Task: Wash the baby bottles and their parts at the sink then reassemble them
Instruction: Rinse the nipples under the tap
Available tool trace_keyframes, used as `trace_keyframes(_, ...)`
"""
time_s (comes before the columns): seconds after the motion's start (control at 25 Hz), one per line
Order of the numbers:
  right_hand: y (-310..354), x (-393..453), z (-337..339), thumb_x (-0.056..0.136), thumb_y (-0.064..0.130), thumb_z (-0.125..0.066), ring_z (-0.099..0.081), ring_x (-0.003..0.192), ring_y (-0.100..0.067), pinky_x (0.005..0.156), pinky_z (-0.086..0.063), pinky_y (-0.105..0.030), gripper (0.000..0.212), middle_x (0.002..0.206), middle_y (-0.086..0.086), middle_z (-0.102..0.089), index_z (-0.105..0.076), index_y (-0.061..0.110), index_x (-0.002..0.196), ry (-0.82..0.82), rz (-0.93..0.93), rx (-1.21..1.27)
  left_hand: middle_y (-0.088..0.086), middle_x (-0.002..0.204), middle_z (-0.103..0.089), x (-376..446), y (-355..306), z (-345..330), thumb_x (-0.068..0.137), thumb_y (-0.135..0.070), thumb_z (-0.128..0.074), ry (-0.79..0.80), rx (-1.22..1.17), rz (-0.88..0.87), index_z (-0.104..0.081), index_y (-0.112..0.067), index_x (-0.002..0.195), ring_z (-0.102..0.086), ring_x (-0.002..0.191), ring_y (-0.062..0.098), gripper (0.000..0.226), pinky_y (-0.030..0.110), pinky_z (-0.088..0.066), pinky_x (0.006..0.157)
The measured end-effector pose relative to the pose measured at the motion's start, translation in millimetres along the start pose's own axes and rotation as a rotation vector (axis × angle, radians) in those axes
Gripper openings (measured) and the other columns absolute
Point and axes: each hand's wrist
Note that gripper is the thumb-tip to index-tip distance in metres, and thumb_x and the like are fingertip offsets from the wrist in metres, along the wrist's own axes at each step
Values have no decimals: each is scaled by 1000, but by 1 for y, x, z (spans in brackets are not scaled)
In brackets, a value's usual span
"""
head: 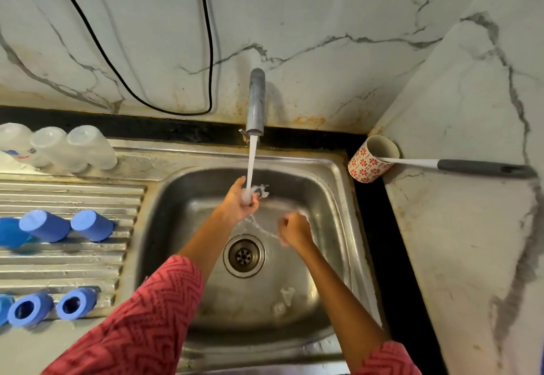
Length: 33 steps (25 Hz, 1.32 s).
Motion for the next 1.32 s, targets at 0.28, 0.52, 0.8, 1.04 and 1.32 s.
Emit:
trace_keyframes(0.28,-76,-34,-61,88,20,-65,-68,91,-26,76,-56,-31,24,94,-11,-64,-62,4,105,377,-350,-390,6,74,-65,2,5,-8,97,-6,-45,-94,47,-92,-62,-10,106,-53,42,5,20,11,-39,35)
trace_keyframes(0.52,-25,-9,-43,83,8,-68,-65,105,-22,81,-52,-23,30,116,-11,-66,-64,0,112,191,-331,-62,-5,45,-47,-2,9,26,97,-43,-42,-74,173,-61,-52,-14,73,-42,32,4,38,11,-35,35)
trace_keyframes(0.8,113,7,17,78,8,-73,-69,85,-21,71,-56,-22,22,97,-12,-70,-71,2,99,15,-151,494,0,66,-58,-28,7,33,97,-24,-49,103,722,-386,-61,-13,100,-46,45,4,16,15,-39,43)
trace_keyframes(1.04,108,-4,25,80,0,-70,-69,85,-21,77,-57,-27,6,97,-14,-70,-71,4,85,105,36,369,5,58,-57,-25,-7,27,94,-8,-52,-147,1003,-602,-66,-5,85,-52,41,7,17,20,-47,43)
trace_keyframes(1.32,85,-10,24,87,-4,-58,-68,89,-27,72,-58,-27,13,96,-16,-69,-69,-3,94,66,84,407,12,70,-59,-38,-8,20,95,-10,-51,-84,919,-352,-58,-7,75,-58,49,15,21,27,-51,49)
Point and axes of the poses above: each hand's wrist, its own x-axis towards the middle knuckle, its own z-axis out of the back of the hand, y = z × x
